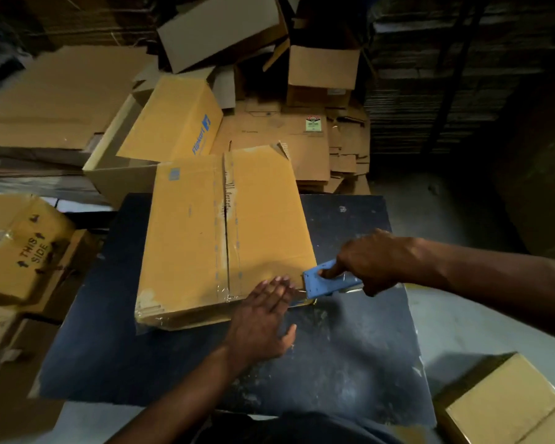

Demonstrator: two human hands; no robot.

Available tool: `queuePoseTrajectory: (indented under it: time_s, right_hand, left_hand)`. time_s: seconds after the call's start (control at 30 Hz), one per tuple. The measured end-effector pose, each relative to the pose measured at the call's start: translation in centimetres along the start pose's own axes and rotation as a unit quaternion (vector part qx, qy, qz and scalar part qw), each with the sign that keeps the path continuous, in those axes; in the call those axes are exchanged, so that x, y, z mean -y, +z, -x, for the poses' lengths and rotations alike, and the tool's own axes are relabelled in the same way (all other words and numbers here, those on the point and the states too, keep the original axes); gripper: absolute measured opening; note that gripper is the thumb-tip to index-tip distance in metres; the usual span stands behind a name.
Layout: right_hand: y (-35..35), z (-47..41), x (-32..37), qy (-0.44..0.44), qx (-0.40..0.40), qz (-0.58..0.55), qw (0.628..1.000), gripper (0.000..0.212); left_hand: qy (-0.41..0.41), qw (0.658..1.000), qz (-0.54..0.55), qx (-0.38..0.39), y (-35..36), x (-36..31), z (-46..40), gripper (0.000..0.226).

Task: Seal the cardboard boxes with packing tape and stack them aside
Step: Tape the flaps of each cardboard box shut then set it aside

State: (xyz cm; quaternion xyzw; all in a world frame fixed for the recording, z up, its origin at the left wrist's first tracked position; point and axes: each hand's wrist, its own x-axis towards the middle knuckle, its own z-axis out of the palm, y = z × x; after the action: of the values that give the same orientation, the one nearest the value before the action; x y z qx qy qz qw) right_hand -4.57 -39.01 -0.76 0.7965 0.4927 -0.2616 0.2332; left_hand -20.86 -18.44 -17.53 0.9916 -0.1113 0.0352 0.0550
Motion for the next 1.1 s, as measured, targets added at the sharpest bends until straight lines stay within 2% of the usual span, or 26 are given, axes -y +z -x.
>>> queuePoseTrajectory:
  time_s: [0.13, 0.37, 0.5, 0.6, 0.87, 1.0, 1.1]
  right_hand:
    - [0.9, 2.3, -2.4, 0.02, 0.002, -0.026, 0.999, 0.091]
    - [2.8, 4.6, -5.8, 0.054, 0.038, -0.1, 0.993, 0.086]
    - [3.5, 5.2, -7.3, 0.068, 0.06, -0.076, 0.993, 0.086]
    - [4.7, 3.2, -6.3, 0.062, 0.048, -0.075, 0.994, 0.083]
    - [7.3, -1.7, -3.7, 0.03, -0.011, -0.101, 0.994, 0.07]
    - [7.2, -2.7, -3.4, 0.033, -0.023, -0.124, 0.991, 0.059]
    - [6.6, -3.6, -3.0, 0.046, -0.02, -0.117, 0.992, 0.045]
  left_hand:
    - [0.003, 1.0, 0.019, -0.02, 0.0, -0.1, 0.0, 0.085]
    - [0.013, 1.0, -0.006, 0.008, 0.1, 0.1, 0.1, 0.086]
    - [0.014, 1.0, -0.003, 0.01, -0.1, 0.2, 0.0, 0.088]
    - [0.017, 1.0, 0.01, 0.007, -0.3, 0.1, -0.1, 0.09]
    - [-0.001, 0.995, -0.086, 0.053, -3.8, -0.7, -2.5, 0.078]
    - [0.114, 0.99, -0.065, 0.057, -5.0, -0.5, -6.0, 0.075]
    - [0.184, 0.974, -0.081, 0.109, -5.1, -0.2, -9.3, 0.078]
